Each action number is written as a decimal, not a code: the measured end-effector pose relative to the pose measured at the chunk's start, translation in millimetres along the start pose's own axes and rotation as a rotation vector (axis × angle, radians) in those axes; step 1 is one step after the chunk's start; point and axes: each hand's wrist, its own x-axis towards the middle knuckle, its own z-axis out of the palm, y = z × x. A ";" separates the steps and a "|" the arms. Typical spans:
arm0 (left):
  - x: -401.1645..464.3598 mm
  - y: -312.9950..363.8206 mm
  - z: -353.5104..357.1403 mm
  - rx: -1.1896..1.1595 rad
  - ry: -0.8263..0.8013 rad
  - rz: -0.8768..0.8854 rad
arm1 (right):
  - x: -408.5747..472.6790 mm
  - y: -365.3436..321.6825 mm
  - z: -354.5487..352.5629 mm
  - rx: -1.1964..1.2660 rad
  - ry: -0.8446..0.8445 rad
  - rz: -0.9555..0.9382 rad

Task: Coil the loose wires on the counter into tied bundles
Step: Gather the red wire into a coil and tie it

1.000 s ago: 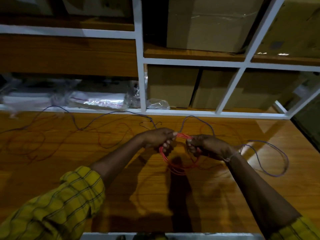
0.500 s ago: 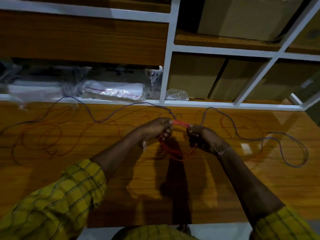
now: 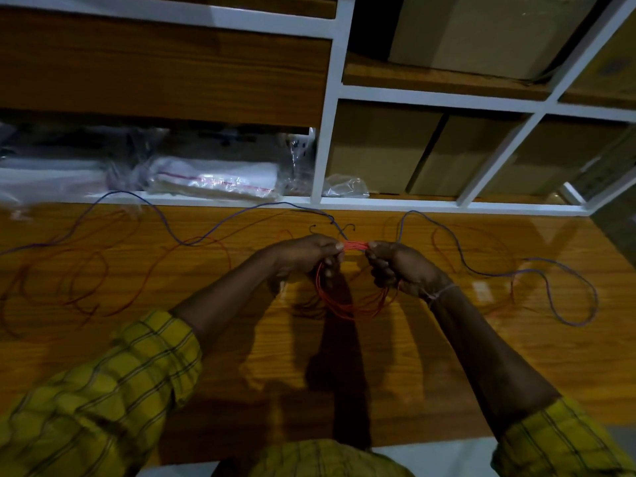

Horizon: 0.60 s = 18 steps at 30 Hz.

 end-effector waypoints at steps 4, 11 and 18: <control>-2.2 -5.1 7.2 -0.253 0.054 -0.035 | 2.2 0.3 1.0 -0.006 0.014 0.006; -9.6 -16.2 5.2 -0.199 0.163 -0.083 | 10.9 1.2 2.6 -0.101 -0.186 0.091; -23.1 -29.9 3.4 -0.222 0.196 -0.130 | 56.5 -12.6 -13.8 -0.381 0.128 -0.060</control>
